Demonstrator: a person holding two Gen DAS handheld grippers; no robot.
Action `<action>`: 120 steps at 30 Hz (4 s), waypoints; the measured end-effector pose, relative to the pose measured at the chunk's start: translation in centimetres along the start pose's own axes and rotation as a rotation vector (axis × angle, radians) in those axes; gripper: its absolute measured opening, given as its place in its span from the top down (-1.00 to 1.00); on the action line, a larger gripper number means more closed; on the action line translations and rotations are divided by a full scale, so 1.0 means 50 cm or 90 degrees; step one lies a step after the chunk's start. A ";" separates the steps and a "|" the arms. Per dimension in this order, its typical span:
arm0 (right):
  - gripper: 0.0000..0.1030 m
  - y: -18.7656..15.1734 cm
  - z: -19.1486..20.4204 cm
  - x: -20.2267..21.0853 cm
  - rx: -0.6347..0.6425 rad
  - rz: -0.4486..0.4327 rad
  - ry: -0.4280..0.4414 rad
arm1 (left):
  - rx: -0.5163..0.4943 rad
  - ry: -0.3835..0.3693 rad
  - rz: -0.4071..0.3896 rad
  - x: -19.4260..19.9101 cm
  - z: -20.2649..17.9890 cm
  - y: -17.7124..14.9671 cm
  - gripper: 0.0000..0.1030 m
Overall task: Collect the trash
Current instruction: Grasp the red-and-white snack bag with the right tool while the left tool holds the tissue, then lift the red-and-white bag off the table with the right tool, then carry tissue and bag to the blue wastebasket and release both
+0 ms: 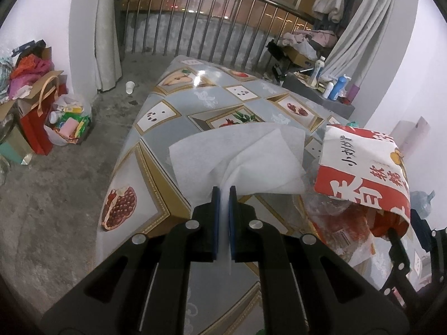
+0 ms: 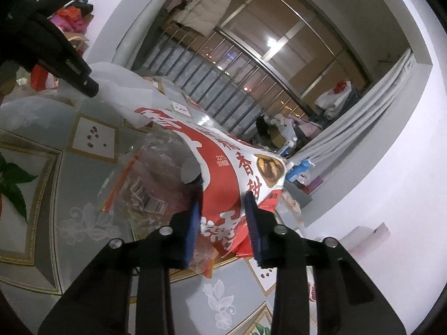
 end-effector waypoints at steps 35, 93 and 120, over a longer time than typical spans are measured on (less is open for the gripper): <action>0.91 0.048 -0.258 0.022 -0.142 -0.101 -0.139 | -0.038 -0.006 -0.111 0.135 -0.052 0.058 0.92; -0.35 -0.462 -0.386 0.026 -0.683 0.230 0.250 | -0.052 0.018 -0.053 0.096 -0.089 -0.069 0.92; 0.51 -0.534 -0.479 -0.032 -0.860 0.235 0.155 | -0.146 0.000 -0.138 0.218 -0.220 -0.011 0.92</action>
Point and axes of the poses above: each gripper's, at about its wrist camera, not at the fingertips, and x roughly against the way its jaws point, z to its left, y to its top, the point moved 7 cm from there along -x, roughly the way its jaws point, and after that the axes turned 6 degrees about -y, right-handed, at the moved point
